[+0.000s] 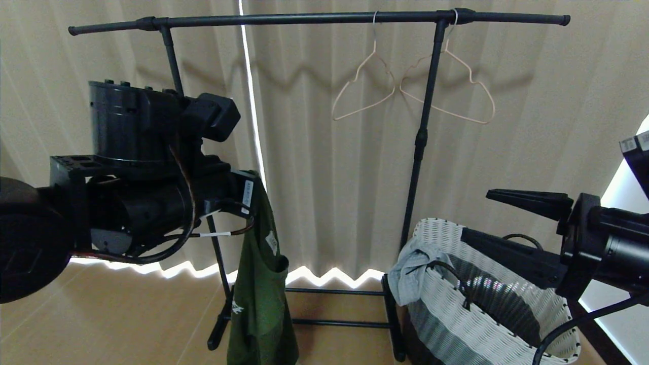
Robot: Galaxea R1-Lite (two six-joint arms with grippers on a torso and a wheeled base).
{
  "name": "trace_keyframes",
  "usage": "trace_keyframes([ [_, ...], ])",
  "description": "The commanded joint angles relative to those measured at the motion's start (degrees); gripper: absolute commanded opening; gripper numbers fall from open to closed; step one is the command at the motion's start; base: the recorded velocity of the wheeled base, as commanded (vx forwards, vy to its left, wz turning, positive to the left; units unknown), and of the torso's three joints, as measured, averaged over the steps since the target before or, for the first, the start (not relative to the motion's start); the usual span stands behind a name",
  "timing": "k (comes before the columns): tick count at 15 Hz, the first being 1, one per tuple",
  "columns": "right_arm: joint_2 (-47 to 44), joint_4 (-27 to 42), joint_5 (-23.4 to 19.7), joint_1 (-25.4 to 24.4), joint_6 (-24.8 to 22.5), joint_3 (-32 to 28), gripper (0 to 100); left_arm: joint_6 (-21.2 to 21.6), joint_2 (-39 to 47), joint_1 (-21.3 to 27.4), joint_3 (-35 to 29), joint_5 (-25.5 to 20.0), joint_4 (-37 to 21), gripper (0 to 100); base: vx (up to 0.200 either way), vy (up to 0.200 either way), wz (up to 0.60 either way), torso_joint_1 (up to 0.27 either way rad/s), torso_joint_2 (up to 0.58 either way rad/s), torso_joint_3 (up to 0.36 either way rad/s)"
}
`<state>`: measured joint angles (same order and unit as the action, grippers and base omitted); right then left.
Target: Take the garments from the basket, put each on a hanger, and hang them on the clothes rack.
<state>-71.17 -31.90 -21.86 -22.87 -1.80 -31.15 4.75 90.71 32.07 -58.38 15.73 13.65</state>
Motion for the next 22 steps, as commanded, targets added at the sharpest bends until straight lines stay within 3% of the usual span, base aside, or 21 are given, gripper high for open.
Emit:
trace_keyframes([
  [1, 2.09, -0.44, 1.91, 2.65, -6.11, 4.52, 100, -0.01, -4.58, -1.75, 4.50, 1.50, 0.15, 0, 0.000, 0.000, 0.00, 0.000, 0.00, 0.000],
  [3, 6.22, -0.44, 3.40, 3.53, -12.17, 7.94, 100, -0.10, -11.34, -4.12, 10.13, 1.50, 0.32, 0, 0.000, 0.000, 0.00, 0.000, 0.00, 0.000],
  [7, 10.44, 0.09, 9.38, 9.77, -12.43, 13.92, 100, 1.22, -28.13, -9.05, 21.55, 1.59, -0.12, 0, 0.000, 0.000, 0.00, 0.000, 0.00, 0.000],
  [9, 11.32, -1.50, 14.91, 13.03, -12.35, 16.38, 100, 1.49, -38.68, -10.89, 29.64, 1.68, -0.29, 0, 0.000, 0.000, 0.00, 0.000, 0.00, 0.000],
  [13, 17.56, -2.90, 17.02, 15.05, -12.17, 18.93, 100, 1.49, -52.48, -18.63, 41.42, 0.97, -0.29, 0, 0.000, 0.000, 0.00, 0.000, 0.00, 0.000],
  [15, 20.28, -2.64, 17.11, 15.31, -12.08, 20.60, 100, 1.40, -55.03, -19.33, 45.02, 1.06, -0.29, 0, 0.000, 0.000, 0.00, 0.000, 0.00, 0.000],
  [18, 22.04, -2.11, 17.20, 16.89, -12.17, 21.48, 100, -0.89, -55.29, -19.42, 44.85, 1.06, -0.38, 0, 0.000, 0.000, 0.00, 0.000, 0.00, 0.000],
  [22, 20.81, -2.11, 17.11, 20.06, -12.08, 24.73, 100, -0.89, -54.50, -19.86, 43.97, -0.08, -1.88, 0, 0.000, 0.000, 0.00, 0.000, 0.00, 0.000],
])
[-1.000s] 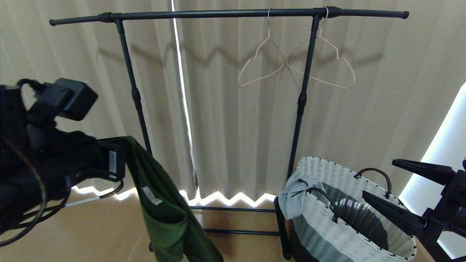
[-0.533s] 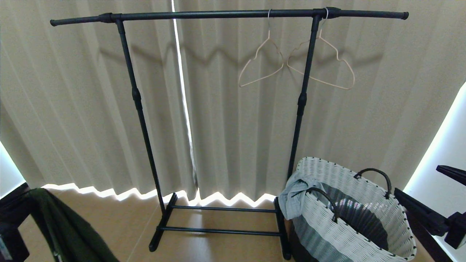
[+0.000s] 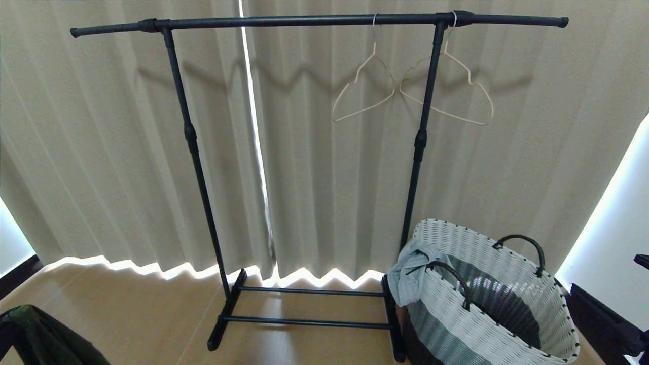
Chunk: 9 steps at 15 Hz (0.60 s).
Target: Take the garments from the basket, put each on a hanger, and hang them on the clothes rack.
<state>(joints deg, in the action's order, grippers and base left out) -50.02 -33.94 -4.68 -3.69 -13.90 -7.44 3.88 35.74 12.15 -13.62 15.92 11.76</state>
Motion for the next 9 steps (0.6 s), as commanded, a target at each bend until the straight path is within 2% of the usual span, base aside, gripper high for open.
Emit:
trace_keyframes([
  [1, -0.17, -0.08, -0.06, 0.88, 0.01, 1.28, 100, -0.01, 1.08, 0.06, -1.15, -1.42, 0.01, 0, 0.000, 0.000, 0.00, 0.000, 0.00, 0.000],
  [2, 0.18, -0.16, -0.06, 0.88, -0.08, 2.78, 100, -0.01, 2.67, -0.11, -2.03, -5.99, 0.10, 0, 0.000, 0.000, 0.00, 0.000, 0.00, 0.000],
  [4, 1.59, -0.16, -0.06, 0.88, -0.08, 4.36, 100, -0.19, 3.81, -0.20, -1.76, -8.27, 0.01, 0, 0.000, 0.000, 0.00, 0.000, 0.00, 0.000],
  [9, 1.33, 0.01, -0.06, 0.88, -0.08, 2.95, 100, -1.42, 6.44, -0.20, -1.68, -8.45, 0.45, 0, 0.000, 0.000, 0.00, 0.000, 0.00, 0.000],
])
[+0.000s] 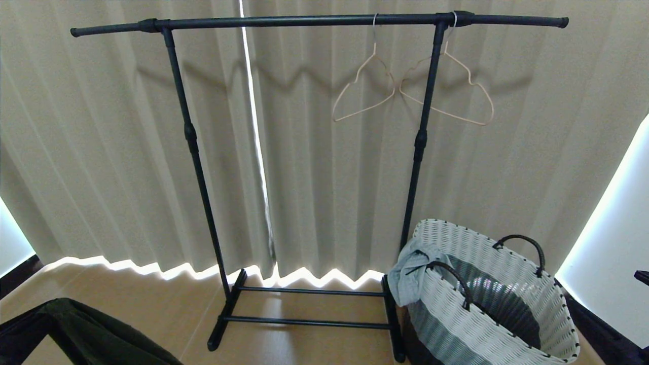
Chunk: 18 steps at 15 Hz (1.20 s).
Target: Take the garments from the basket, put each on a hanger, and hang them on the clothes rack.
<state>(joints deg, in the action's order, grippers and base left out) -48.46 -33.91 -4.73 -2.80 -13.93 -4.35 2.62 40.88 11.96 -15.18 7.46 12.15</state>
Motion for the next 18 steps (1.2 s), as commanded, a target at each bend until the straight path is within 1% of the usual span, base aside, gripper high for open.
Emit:
trace_keyframes([
  [1, -0.15, -0.01, -0.02, -0.01, -0.04, -0.22, 100, -0.07, 1.31, -0.01, -0.20, 0.01, 0.15, 0, 0.000, 0.000, 0.00, 0.000, 0.00, 0.000],
  [3, -0.06, -0.10, -0.02, -0.01, 0.05, -0.13, 100, 0.19, 1.31, 0.08, 0.06, 0.01, 0.06, 0, 0.000, 0.000, 0.00, 0.031, -0.10, -0.065],
  [5, -0.15, -0.01, -0.02, -0.01, 0.05, -0.13, 100, 0.37, 1.22, 0.17, 0.06, 0.01, 0.06, 0, 0.000, 0.000, 0.00, 0.075, -0.26, -0.237],
  [18, -0.23, -0.10, -0.02, -0.01, 0.31, -0.31, 100, 0.46, 1.05, 0.43, 0.15, -0.17, 0.06, 0, 0.000, 0.000, 0.00, 0.186, -0.48, -0.278],
])
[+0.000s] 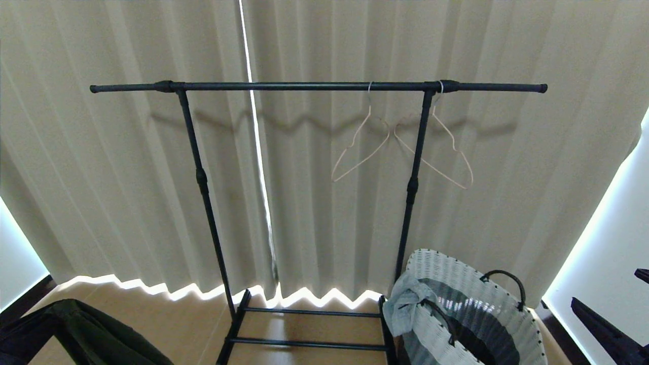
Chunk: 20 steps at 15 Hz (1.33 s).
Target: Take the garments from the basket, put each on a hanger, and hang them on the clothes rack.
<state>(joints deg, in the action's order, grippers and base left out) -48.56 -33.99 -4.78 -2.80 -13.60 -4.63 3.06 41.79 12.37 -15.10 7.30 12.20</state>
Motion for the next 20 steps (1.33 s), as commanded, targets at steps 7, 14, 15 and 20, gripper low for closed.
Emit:
trace_keyframes([
  [7, -0.05, -0.03, -0.06, -0.01, 0.68, -0.11, 100, 0.19, 0.22, 0.02, 0.07, -0.01, 0.01, 0, 0.000, 0.000, 0.00, 0.217, -0.49, -0.269],
  [14, -0.22, -0.03, -0.14, -0.01, 0.68, -1.78, 100, 0.10, 0.40, 0.02, -0.01, -2.03, -0.07, 0, 0.114, 0.000, 0.00, 0.033, -0.07, -0.035],
  [15, -0.22, -0.03, -0.14, -0.01, 0.68, -1.87, 100, 0.10, 0.40, 0.02, -0.01, -2.03, -0.07, 0, 0.200, 0.000, 0.00, 0.012, 0.00, -0.002],
  [20, -2.25, -0.03, -0.23, -0.01, 5.52, -3.63, 100, 0.19, 0.31, 0.02, 0.07, -2.03, -0.07, 0, 0.200, 0.000, 0.00, 0.005, 0.00, 0.001],
])
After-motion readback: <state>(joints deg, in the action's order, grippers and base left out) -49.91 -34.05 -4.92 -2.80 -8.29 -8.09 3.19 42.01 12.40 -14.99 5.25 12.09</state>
